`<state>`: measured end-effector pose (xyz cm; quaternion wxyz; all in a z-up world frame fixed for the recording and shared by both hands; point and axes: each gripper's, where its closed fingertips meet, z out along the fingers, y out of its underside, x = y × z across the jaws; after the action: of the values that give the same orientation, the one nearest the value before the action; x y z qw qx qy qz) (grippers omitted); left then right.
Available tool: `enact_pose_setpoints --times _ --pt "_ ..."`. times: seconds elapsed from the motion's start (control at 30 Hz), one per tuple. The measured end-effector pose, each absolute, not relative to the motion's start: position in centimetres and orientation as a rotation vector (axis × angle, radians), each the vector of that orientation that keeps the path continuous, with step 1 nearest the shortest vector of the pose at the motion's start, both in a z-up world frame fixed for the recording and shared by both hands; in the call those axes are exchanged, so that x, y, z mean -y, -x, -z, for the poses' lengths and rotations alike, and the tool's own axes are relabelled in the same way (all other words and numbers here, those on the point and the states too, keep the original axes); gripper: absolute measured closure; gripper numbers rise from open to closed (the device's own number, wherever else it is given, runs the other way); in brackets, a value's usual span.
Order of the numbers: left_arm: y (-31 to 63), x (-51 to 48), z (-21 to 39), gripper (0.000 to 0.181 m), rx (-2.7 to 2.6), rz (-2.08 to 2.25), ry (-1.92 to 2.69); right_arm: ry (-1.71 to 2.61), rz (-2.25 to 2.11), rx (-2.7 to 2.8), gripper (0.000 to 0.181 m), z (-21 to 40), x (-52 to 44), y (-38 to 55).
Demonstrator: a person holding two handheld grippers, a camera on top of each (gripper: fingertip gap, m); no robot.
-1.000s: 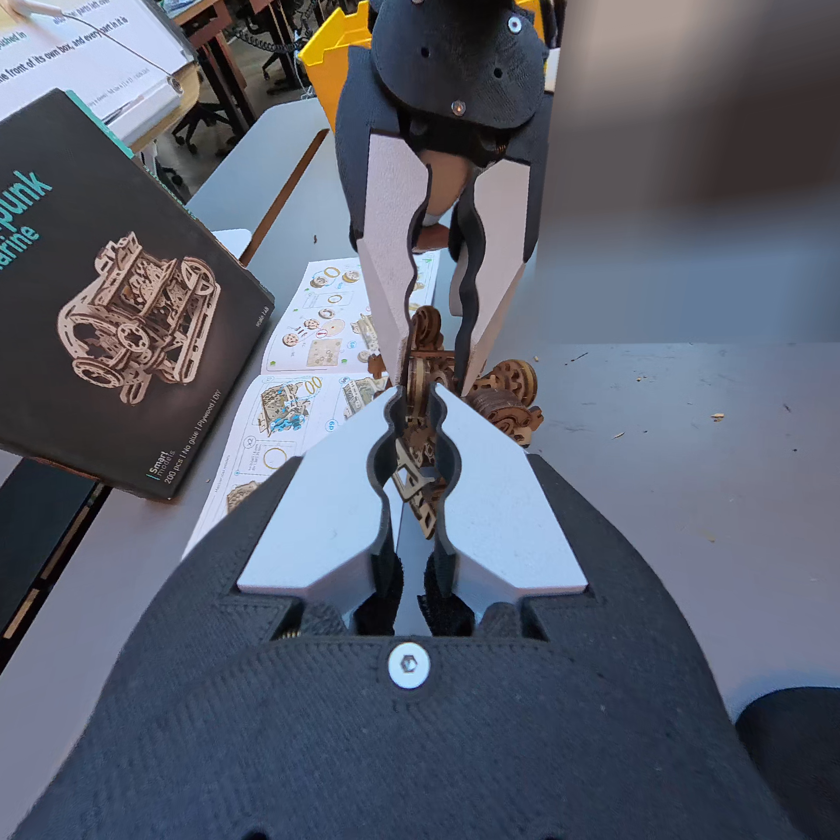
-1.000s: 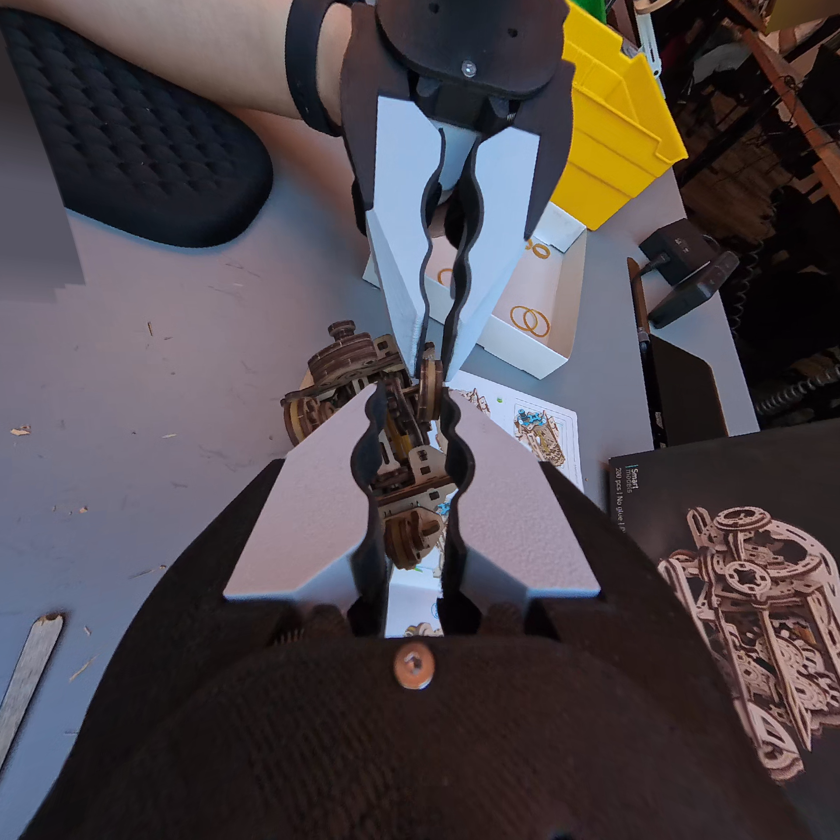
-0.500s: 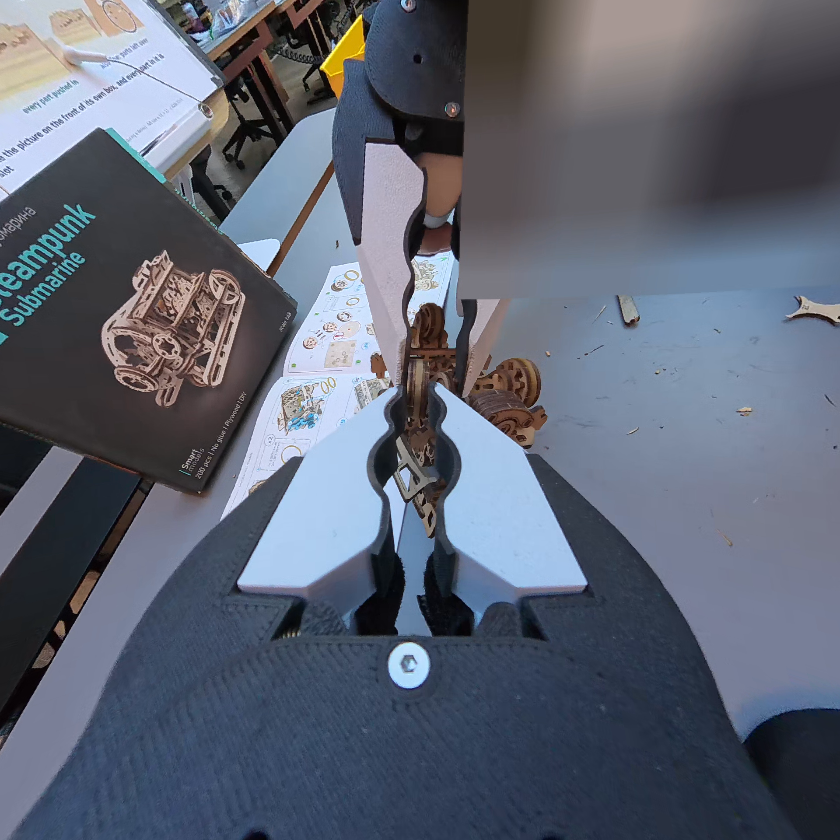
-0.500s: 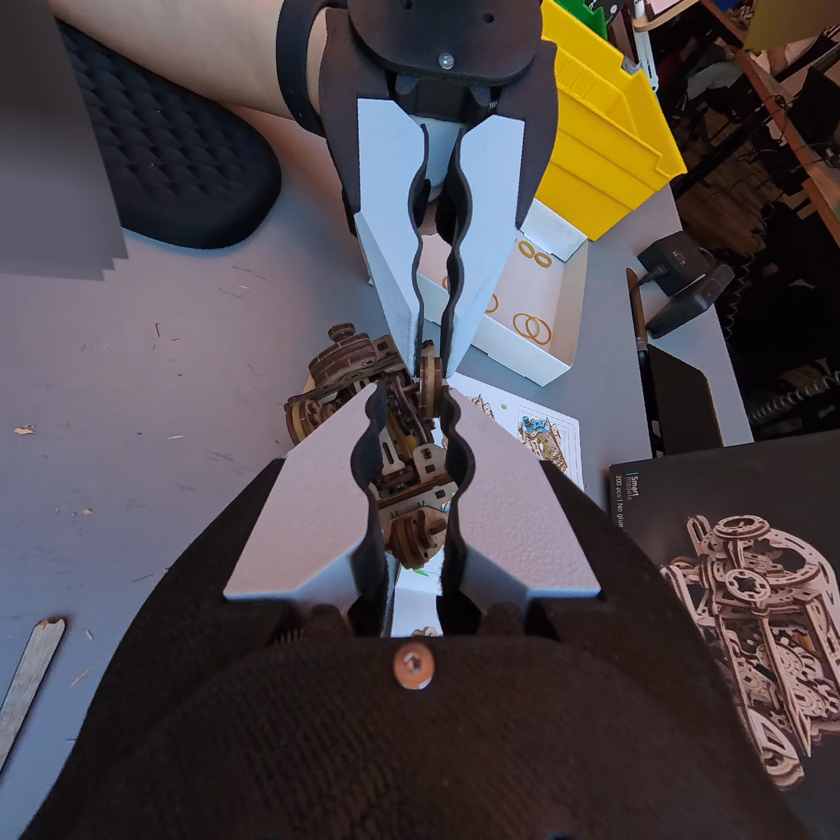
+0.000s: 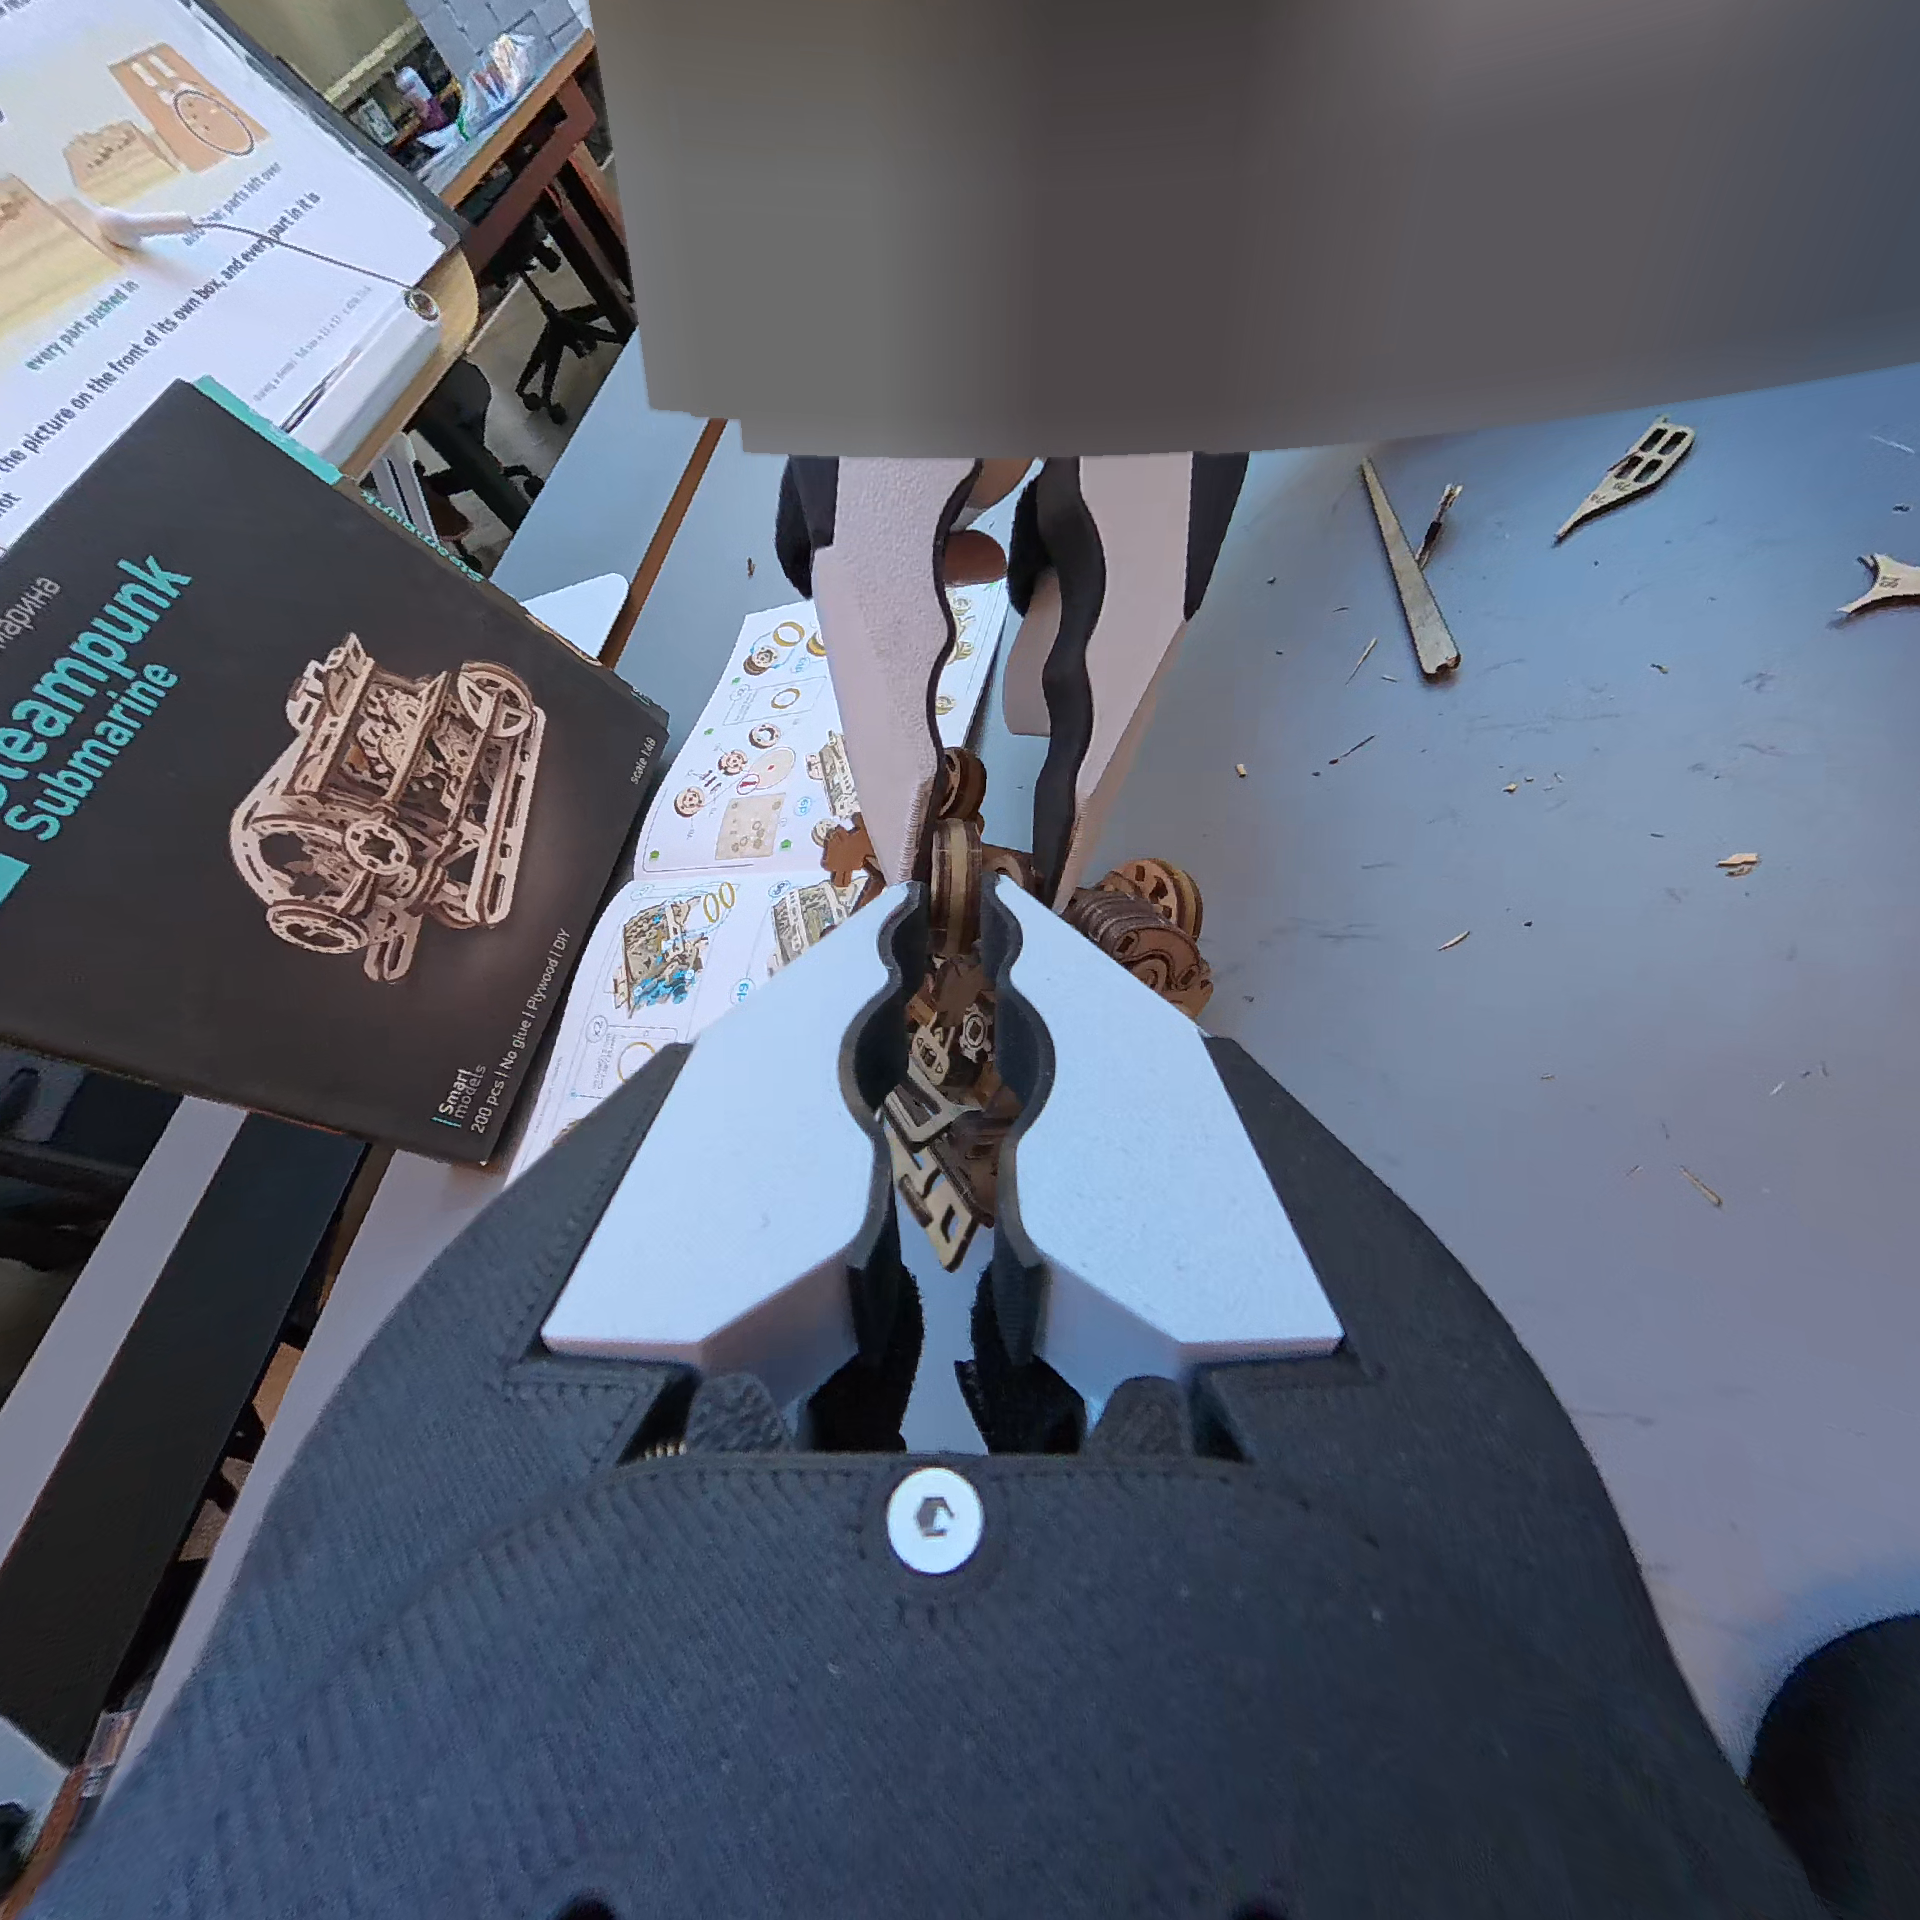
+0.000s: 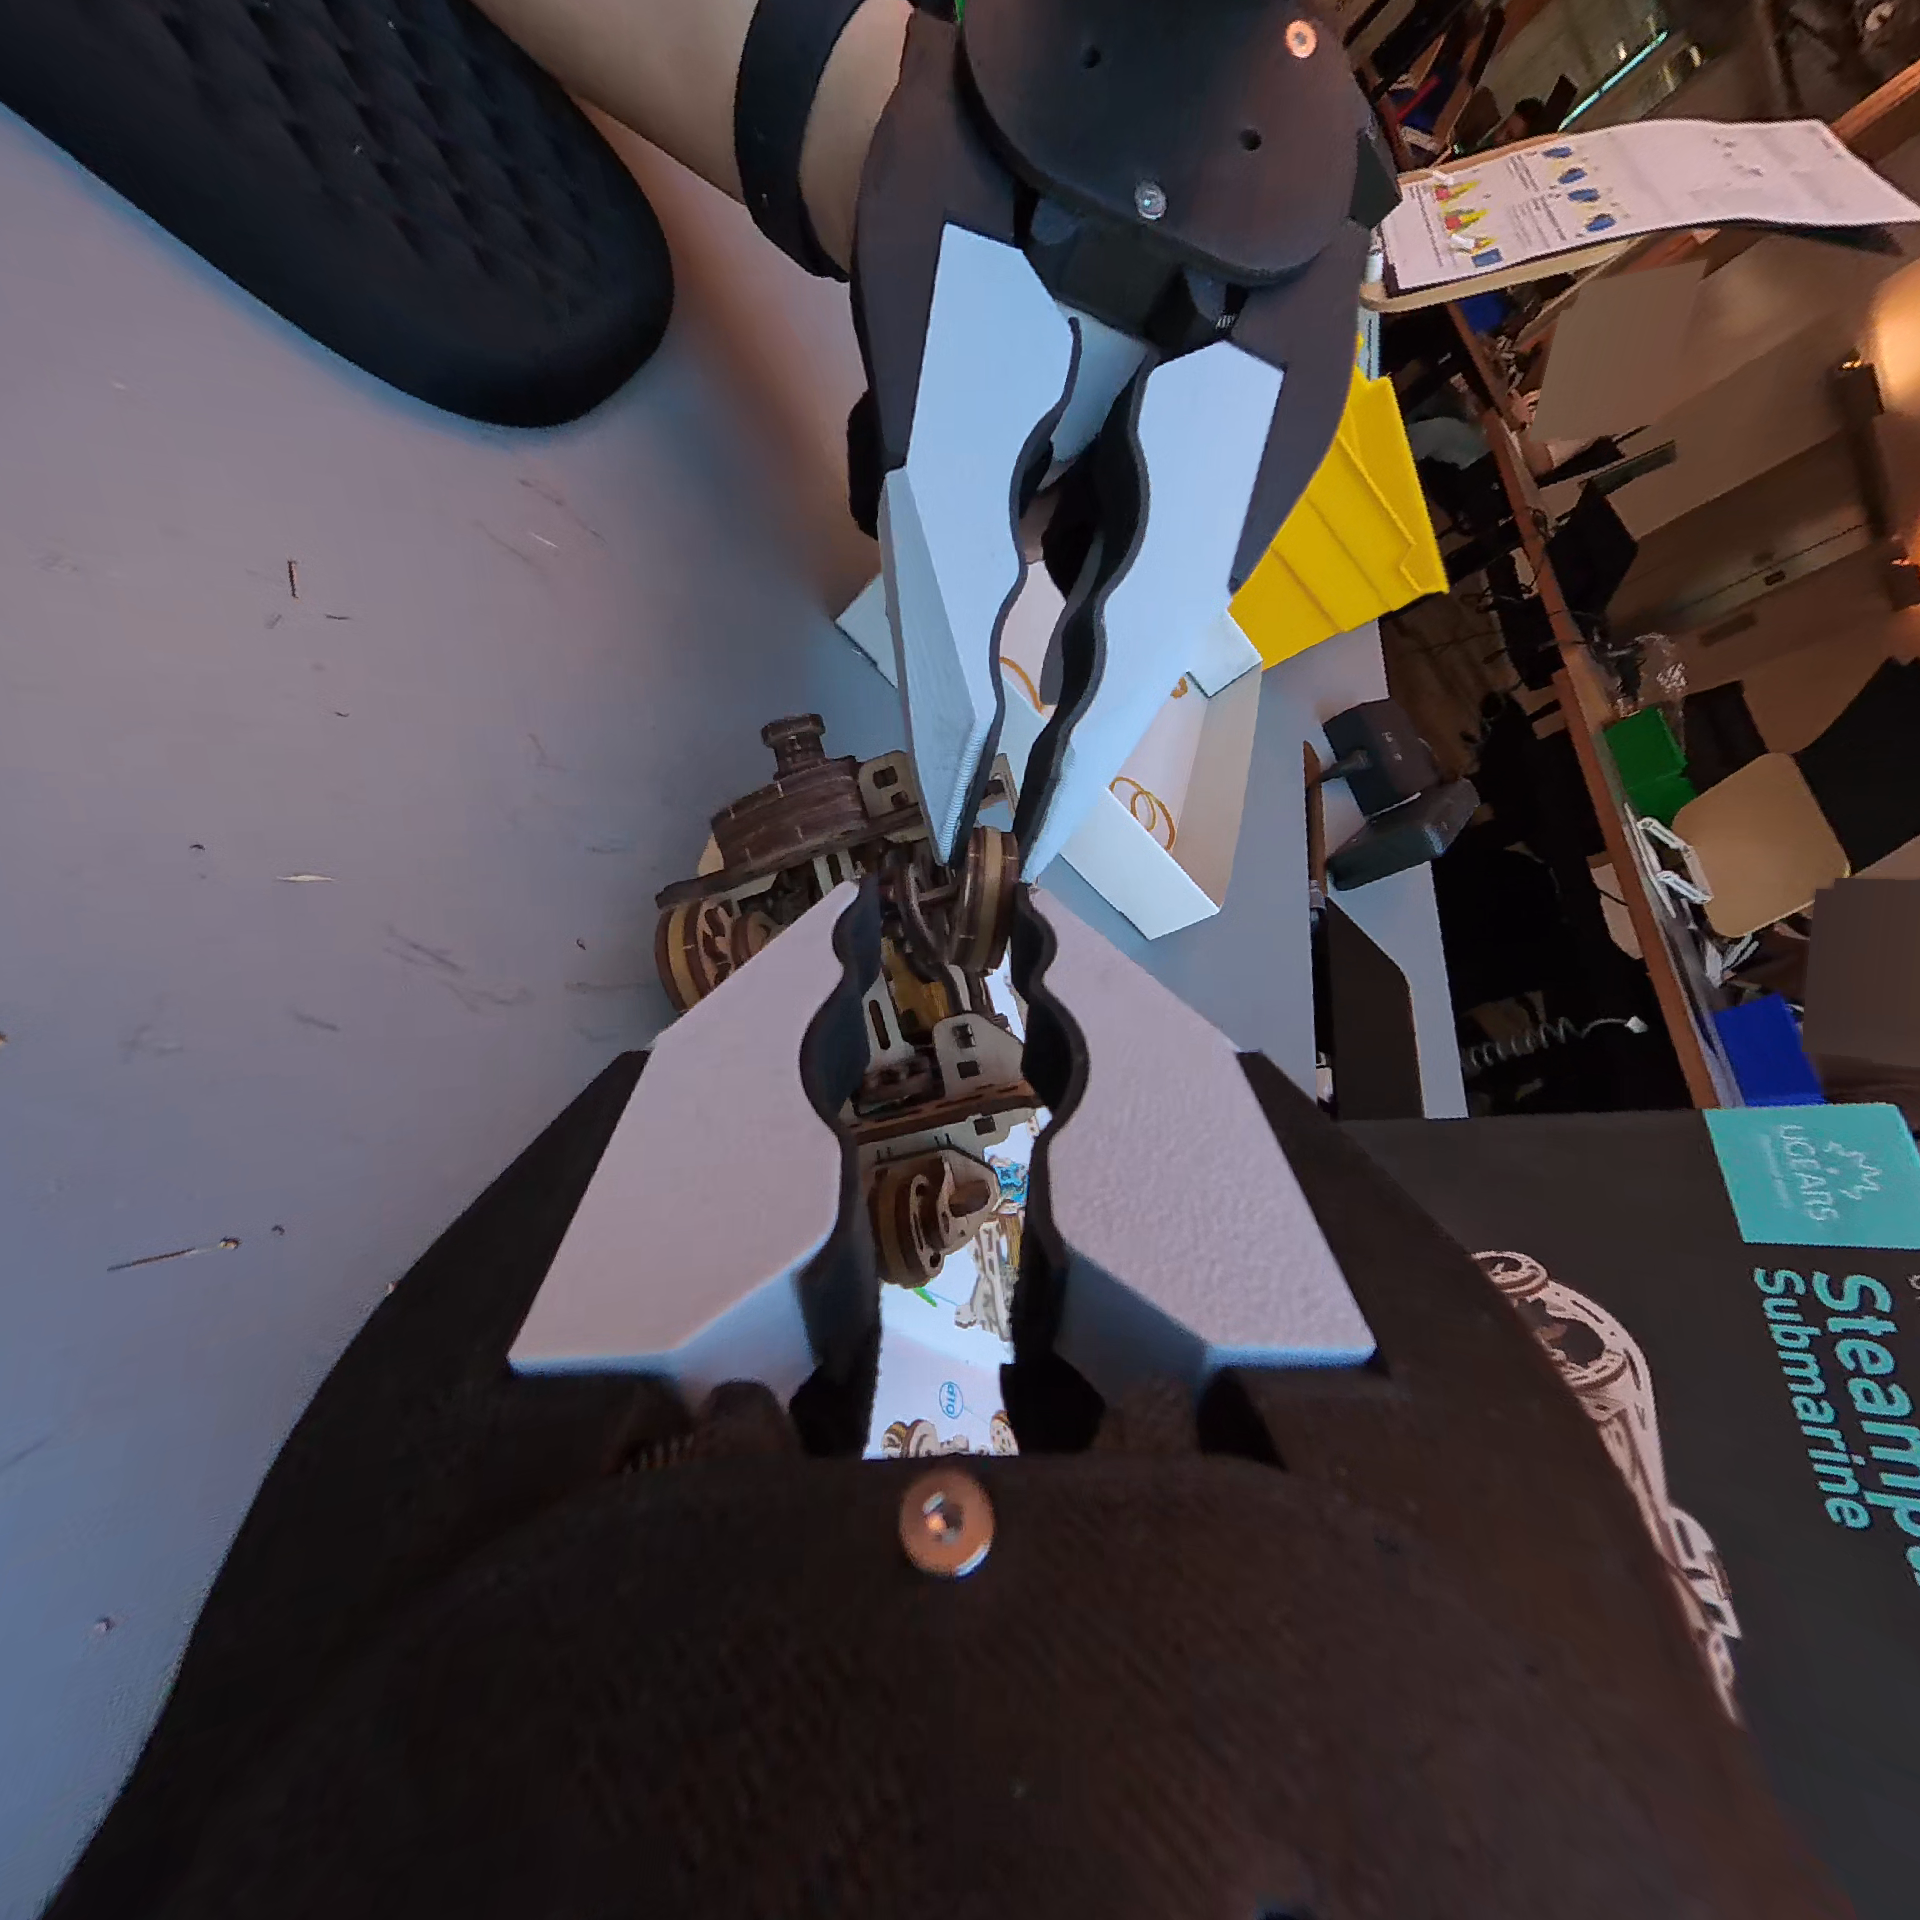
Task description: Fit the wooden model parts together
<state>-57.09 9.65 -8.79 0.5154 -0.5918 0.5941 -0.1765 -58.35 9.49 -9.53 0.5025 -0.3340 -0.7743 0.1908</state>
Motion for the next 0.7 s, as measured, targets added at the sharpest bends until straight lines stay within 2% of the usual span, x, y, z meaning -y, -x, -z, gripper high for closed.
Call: enact_pose_setpoints --times 0.4,0.7 --pt "56.7 -8.8 8.6 0.173 -1.448 0.487 1.435 0.859 -0.370 1.913 0.159 9.3 -8.7 57.9" --pt "56.4 -9.3 8.1 0.173 -1.301 0.733 1.545 1.163 -0.617 1.894 0.159 9.0 -9.0 57.6"
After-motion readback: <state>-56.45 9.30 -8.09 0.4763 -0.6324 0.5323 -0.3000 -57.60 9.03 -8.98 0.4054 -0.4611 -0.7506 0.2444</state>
